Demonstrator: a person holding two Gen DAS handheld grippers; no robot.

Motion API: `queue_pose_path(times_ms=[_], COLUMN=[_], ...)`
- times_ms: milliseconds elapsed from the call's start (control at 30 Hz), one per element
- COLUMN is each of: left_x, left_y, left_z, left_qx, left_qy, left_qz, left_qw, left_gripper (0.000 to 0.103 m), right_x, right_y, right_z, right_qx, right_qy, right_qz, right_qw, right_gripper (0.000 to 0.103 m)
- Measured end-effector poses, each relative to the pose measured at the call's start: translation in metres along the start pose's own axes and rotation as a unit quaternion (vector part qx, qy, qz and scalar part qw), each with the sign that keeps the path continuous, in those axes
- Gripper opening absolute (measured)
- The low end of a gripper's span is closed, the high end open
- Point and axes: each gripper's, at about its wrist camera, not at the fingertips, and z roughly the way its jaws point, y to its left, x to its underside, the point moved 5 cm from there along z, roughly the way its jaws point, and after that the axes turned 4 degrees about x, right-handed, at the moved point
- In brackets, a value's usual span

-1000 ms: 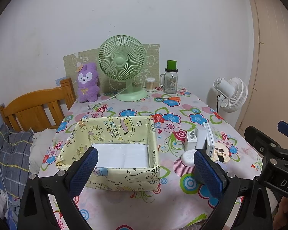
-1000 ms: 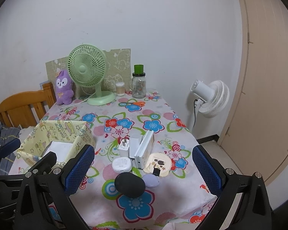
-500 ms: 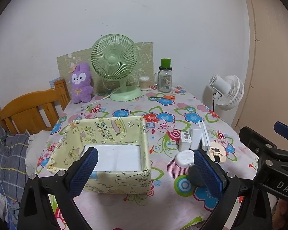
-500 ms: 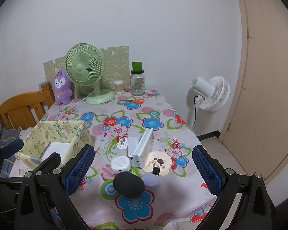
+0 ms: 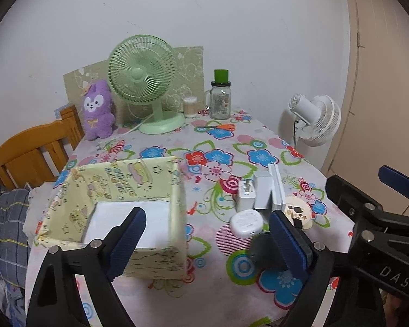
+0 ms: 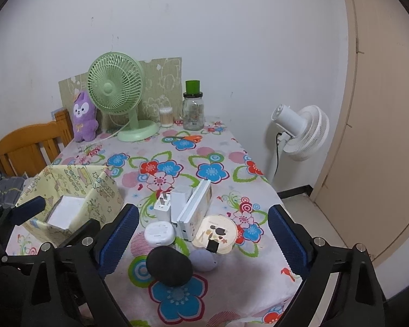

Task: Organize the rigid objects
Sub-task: 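Grasp the white round case with the left tool while the right tool grasps the white remote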

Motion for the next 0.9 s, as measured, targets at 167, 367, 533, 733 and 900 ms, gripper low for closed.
queue_pose_path(times_ms=[167, 367, 533, 733, 900], left_x=[-0.002, -0.001, 0.004, 0.011, 0.017], left_y=[-0.017, -0.037, -0.048, -0.057, -0.060], left_z=[0.010, 0.023, 0.041, 0.061, 0.080], left_qx=[0.007, 0.027, 0.039, 0.050, 0.050], left_qy=[0.006, 0.015, 0.033, 0.057, 0.077], left_qz=[0.011, 0.019, 0.023, 0.018, 0.015], left_qw=[0.9999, 0.9993, 0.9985, 0.9970, 0.9957], left_gripper=[0.091, 0.091, 0.090, 0.088, 0.088], right_x=[0.001, 0.004, 0.010, 0.017, 0.024], right_y=[-0.011, -0.025, -0.032, -0.035, -0.031], right_z=[0.012, 0.025, 0.041, 0.060, 0.076], right_qx=[0.002, 0.002, 0.004, 0.005, -0.003], right_qy=[0.006, 0.016, 0.029, 0.048, 0.064], right_qz=[0.003, 0.014, 0.020, 0.018, 0.012], right_qw=[1.000, 1.000, 0.999, 0.999, 0.998], right_gripper=[0.094, 0.092, 0.090, 0.090, 0.090])
